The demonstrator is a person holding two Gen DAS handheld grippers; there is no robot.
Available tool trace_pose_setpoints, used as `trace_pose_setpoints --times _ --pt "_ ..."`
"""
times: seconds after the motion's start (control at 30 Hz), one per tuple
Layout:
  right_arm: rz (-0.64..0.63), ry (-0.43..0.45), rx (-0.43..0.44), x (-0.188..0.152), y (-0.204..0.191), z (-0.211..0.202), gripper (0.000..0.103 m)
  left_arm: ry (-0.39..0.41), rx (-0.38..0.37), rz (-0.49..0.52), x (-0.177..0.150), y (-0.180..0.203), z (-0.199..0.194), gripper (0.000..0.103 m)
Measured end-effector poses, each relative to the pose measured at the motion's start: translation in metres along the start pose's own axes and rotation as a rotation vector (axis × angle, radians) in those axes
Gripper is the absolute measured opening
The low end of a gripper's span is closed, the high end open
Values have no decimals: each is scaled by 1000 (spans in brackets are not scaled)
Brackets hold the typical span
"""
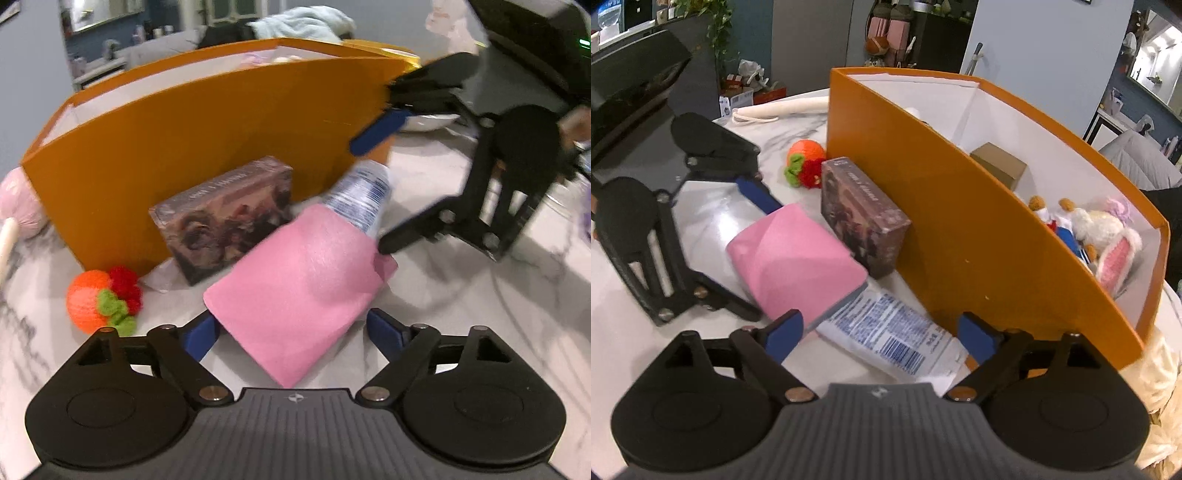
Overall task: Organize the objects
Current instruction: 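Grasp the pink cloth with the left tool while the right tool grasps the Vaseline tube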
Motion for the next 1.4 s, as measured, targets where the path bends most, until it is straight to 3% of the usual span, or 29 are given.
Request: trace_pose_setpoints --times 0.23,0.33,0.43,0.57,0.7,0.83,0.93,1.03,1.2,1.4 --pt "-23 -50 97 -10 -5 -1 100 -78 -165 109 -11 28 -16 98" --pt "-63 -84 103 -14 -10 -1 100 -88 -147 135 -11 28 -21 94" --pt "-139 -179 116 -19 -21 -5 100 -66 -129 118 -4 11 -30 94" --pt "-160 -272 221 -21 -39 -20 93 -14 -89 187 10 10 -45 94" --pt "-250 -242 140 -18 -41 -18 90 -7 -70 348 22 34 -31 94" --pt "-311 -262 89 -26 -38 -10 87 -142 -78 526 16 45 -6 94" --pt "-312 -268 64 -30 -34 -6 87 -156 -74 611 20 47 4 97" --pt "-273 -267 79 -30 -29 -4 87 -170 -57 627 32 42 12 97" --pt "-242 -264 91 -30 -28 -3 92 -233 -144 627 39 38 32 98" --pt "-217 -274 110 -30 -25 -1 93 -309 -240 519 50 30 52 103"
Point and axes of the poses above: each gripper's, at about its wrist camera, not at the fingertips, and z roughly the way its jaws point, y to its right, x to its top, the point moved 9 cm from there along z, roughly the way its jaws point, and after that the axes turned 4 degrees about -x, right-handed, at the moved point
